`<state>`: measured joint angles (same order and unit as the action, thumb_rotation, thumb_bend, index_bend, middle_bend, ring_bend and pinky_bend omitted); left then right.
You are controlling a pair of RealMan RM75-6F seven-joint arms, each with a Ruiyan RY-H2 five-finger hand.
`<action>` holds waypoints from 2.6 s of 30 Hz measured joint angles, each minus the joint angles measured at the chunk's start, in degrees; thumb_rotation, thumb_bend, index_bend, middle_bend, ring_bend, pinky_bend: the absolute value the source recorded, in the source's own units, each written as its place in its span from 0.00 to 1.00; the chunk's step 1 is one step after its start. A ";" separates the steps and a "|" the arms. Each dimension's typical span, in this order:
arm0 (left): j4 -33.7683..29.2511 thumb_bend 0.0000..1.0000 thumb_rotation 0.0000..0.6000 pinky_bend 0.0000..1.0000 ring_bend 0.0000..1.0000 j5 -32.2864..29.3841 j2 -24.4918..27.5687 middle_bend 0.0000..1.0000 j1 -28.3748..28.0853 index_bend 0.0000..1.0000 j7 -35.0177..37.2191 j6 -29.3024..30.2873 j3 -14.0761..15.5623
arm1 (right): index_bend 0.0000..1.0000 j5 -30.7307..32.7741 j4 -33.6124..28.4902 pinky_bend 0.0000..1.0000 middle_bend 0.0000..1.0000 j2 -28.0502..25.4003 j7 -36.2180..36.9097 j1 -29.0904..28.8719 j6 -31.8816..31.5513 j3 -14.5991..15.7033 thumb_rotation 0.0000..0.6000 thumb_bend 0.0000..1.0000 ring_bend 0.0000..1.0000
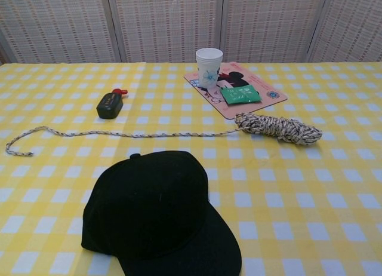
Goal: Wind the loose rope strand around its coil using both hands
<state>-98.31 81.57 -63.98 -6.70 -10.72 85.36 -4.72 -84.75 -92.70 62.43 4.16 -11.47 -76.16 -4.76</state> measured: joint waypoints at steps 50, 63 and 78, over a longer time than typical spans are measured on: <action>0.99 0.35 1.00 0.05 0.01 -0.01 -0.35 0.00 0.54 0.06 0.83 -0.86 0.84 | 0.20 29.42 26.73 0.27 0.23 32.83 -28.38 -30.57 28.79 -8.34 1.00 0.14 0.13; 1.64 0.34 1.00 0.05 0.01 -0.09 -0.33 0.00 0.97 0.06 1.76 -0.58 0.99 | 0.27 32.21 22.82 0.27 0.28 32.59 -32.05 -32.48 29.51 -7.13 1.00 0.28 0.13; 2.33 0.34 1.00 0.05 0.00 0.02 -0.67 0.00 1.10 0.06 2.46 -0.75 1.12 | 0.36 35.51 22.69 0.27 0.32 33.40 -35.17 -33.09 27.87 -5.31 1.00 0.29 0.16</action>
<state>-95.98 81.59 -64.65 -5.60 -8.26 84.61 -3.61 -49.24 -70.00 95.84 -31.01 -44.56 -48.29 -10.07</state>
